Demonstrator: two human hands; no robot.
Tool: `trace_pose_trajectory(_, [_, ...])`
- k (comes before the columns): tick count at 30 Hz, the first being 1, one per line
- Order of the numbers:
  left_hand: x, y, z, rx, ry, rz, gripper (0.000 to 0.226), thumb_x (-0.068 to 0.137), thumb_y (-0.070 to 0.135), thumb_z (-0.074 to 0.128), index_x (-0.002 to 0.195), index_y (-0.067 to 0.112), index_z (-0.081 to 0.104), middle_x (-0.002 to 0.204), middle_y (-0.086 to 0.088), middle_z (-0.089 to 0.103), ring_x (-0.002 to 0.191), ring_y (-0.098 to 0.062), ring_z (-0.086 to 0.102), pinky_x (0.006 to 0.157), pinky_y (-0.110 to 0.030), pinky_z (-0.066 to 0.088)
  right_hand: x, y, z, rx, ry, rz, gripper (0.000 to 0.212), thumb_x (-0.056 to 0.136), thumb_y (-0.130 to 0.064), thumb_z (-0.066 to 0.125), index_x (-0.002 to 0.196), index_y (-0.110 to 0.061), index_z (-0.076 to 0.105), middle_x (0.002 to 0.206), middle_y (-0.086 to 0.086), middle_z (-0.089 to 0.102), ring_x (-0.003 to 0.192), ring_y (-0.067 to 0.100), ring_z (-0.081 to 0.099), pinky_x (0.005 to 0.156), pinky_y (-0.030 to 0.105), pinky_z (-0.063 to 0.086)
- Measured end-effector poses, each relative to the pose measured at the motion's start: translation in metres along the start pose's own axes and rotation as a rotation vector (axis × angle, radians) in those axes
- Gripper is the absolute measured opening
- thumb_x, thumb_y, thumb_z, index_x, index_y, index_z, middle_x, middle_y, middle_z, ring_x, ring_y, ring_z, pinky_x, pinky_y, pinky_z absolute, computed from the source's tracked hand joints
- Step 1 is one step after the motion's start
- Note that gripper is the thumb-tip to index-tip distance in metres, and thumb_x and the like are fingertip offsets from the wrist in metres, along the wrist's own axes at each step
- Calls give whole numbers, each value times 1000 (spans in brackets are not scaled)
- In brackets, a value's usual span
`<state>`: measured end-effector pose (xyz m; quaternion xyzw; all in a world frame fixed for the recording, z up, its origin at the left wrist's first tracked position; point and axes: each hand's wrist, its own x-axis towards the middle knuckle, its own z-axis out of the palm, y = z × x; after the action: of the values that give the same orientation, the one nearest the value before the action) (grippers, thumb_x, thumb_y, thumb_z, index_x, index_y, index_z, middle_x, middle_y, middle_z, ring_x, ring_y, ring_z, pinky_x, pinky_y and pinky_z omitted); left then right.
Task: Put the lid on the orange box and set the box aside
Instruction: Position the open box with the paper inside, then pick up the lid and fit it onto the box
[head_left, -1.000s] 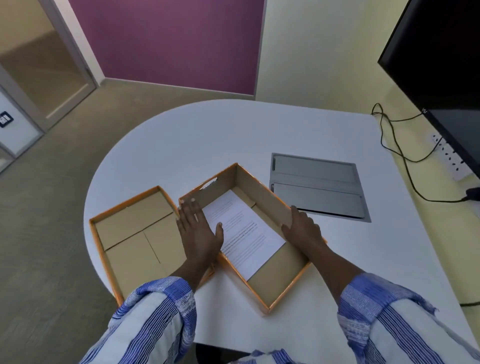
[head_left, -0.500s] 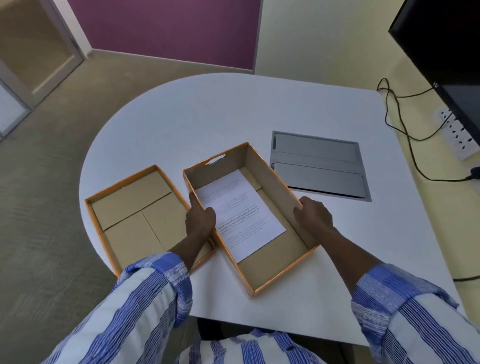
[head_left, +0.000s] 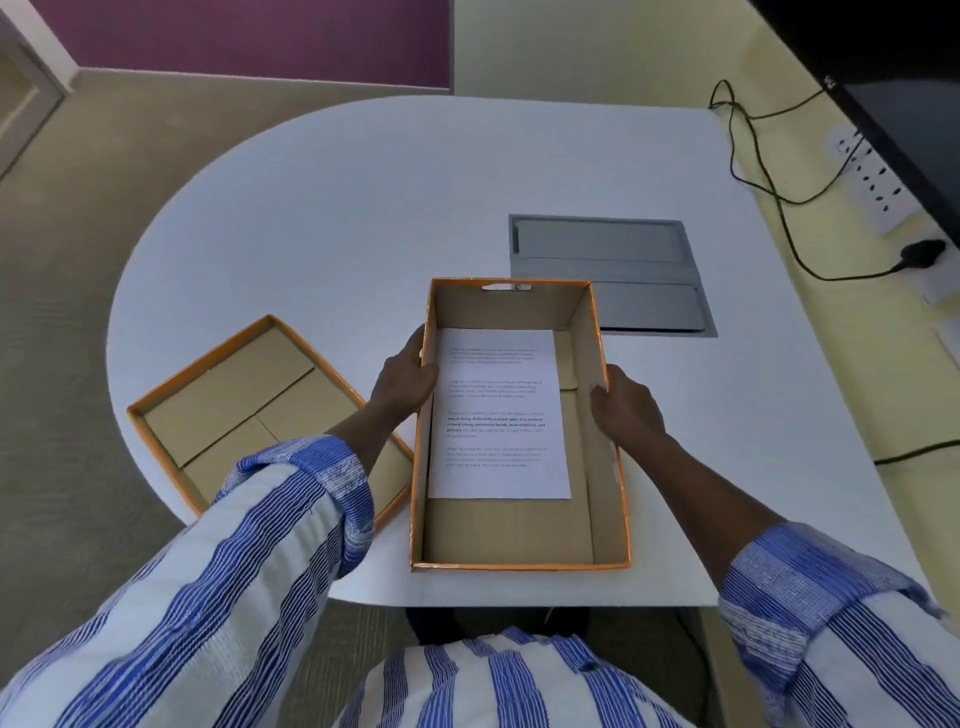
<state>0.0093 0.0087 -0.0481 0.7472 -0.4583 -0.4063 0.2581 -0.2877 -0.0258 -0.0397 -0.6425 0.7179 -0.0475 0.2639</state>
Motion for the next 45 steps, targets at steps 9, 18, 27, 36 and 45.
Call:
trace_pose_trajectory(9, [9, -10, 10, -20, -77, -6, 63, 96, 37, 41, 158, 32, 29, 128, -8, 65, 98, -32, 69, 73, -42, 62, -13, 3, 18, 21, 50, 71, 61, 97, -34, 57, 150, -12, 34, 141, 18, 57, 121, 39, 60, 92, 45, 51])
trace_pose_trajectory(18, [11, -46, -32, -136, 289, -165, 67, 103, 57, 34, 145, 7, 48, 144, -18, 55, 132, -33, 51, 108, -42, 42, -29, -98, 24, -119, 186, -516, 68, 97, -37, 57, 153, -5, 34, 163, 19, 27, 151, 35, 23, 119, 47, 27])
trace_pose_trajectory(27, [-42, -165, -105, 124, 562, -386, 58, 99, 47, 52, 135, 2, 55, 134, -24, 54, 122, -42, 53, 98, -47, 45, -58, -215, 109, -257, -189, -839, 74, 97, -43, 55, 156, -9, 27, 165, 18, 21, 146, 36, 31, 112, 46, 34])
trace_pose_trajectory(36, [-107, -221, -119, 85, 554, -788, 72, 92, 35, 64, 148, 1, 33, 148, -26, 38, 134, -45, 42, 109, -53, 38, -70, -231, 183, -497, -521, -544, 95, 95, -61, 48, 158, -8, 0, 168, 15, 0, 150, 38, 23, 110, 50, 36])
trace_pose_trajectory(45, [-118, -231, -124, 47, 500, -784, 27, 90, 12, 51, 113, 1, 62, 118, -19, 65, 106, -36, 62, 81, -37, 47, -71, -230, 190, -567, -528, -553, 89, 95, -59, 50, 156, -7, 13, 167, 17, 6, 153, 37, 12, 113, 52, 33])
